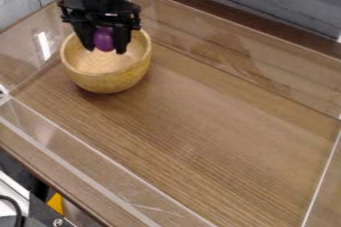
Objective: Put the purple eggplant in the brown bowl
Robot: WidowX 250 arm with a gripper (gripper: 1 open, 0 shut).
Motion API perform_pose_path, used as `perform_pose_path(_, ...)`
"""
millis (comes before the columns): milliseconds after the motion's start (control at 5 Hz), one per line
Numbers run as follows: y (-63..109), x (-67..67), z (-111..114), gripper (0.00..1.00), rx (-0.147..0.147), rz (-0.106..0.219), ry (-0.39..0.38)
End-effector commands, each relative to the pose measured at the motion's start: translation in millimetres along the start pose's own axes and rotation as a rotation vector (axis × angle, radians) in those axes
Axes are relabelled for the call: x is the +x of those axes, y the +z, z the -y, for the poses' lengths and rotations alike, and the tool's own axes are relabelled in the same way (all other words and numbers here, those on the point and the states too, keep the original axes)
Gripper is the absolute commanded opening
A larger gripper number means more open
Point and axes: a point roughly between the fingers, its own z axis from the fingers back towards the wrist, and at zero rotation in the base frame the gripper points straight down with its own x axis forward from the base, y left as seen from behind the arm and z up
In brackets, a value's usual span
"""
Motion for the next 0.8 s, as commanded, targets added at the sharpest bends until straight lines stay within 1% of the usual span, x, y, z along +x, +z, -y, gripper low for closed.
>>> perform_pose_path(0,5.6,16.3,-4.4,0.0,0.008,0.072,0.015)
perform_pose_path(200,-8.1,14.3,-0.8,0.0,0.005,0.066,-0.057)
perform_pose_path(400,-10.4,14.3,-2.0,0.0,0.012,0.06,-0.065)
perform_pose_path(600,-8.7,14.2,-2.3,1.0,0.016,0.055,-0.071)
